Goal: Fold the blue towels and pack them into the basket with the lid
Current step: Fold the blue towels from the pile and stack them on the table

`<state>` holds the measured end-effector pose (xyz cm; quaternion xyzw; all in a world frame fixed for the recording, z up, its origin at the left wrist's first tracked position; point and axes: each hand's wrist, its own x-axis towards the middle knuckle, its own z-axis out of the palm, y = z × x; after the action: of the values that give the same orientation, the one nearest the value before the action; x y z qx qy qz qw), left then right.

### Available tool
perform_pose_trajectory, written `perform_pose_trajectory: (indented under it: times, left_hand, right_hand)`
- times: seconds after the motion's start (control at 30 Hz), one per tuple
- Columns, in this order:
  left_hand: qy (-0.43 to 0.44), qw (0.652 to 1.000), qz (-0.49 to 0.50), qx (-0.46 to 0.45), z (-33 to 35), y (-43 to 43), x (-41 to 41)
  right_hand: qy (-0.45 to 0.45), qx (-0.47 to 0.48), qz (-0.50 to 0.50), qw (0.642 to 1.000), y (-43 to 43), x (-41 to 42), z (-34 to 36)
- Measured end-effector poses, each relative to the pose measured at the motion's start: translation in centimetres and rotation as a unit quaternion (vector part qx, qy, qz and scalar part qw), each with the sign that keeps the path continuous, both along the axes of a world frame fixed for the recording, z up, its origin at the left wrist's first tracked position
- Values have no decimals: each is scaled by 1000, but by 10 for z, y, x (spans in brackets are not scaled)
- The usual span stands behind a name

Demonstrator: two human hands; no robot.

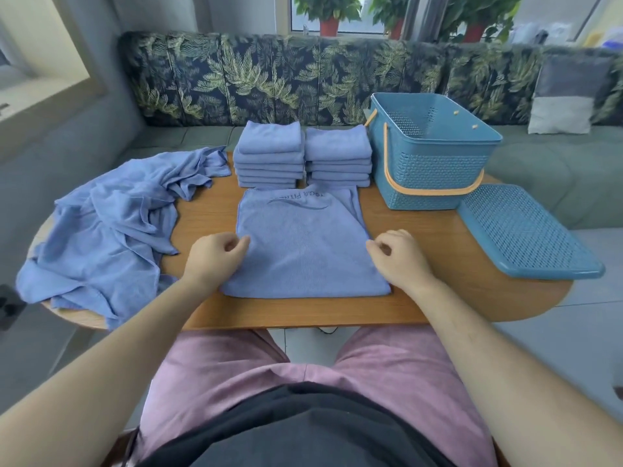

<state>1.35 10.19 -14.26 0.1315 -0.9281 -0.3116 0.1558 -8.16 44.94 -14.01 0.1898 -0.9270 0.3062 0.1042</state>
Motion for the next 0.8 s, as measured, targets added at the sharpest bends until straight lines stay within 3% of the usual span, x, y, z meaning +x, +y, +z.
perform_pose_trajectory:
  times: [0.07, 0.17, 0.23, 0.33, 0.47, 0.57, 0.8]
  left_hand:
    - [10, 993, -37, -110, -1, 18, -16]
    - [-91, 973, -103, -187, -9, 45, -39]
    - [-156, 960, -119, -199, -18, 52, -45]
    - [-174, 958, -111, -200, -24, 53, -30]
    - [-129, 961, -105, -220, -28, 58, 15]
    - [-77, 972, -100, -199, -18, 59, 3]
    - [-189, 959, -116, -176, -23, 59, -20]
  right_hand:
    - [32, 69, 40, 996, -31, -1, 3]
    - [-62, 232, 69, 968, -72, 0, -6]
    - [-119, 275, 64, 952, -84, 2, -15]
    - [-141, 288, 67, 945, -79, 15, -18]
    - [-121, 277, 69, 951, -63, 53, -14]
    - [-81, 246, 62, 964, -74, 47, -7]
    - [-147, 277, 63, 947, -85, 28, -18]
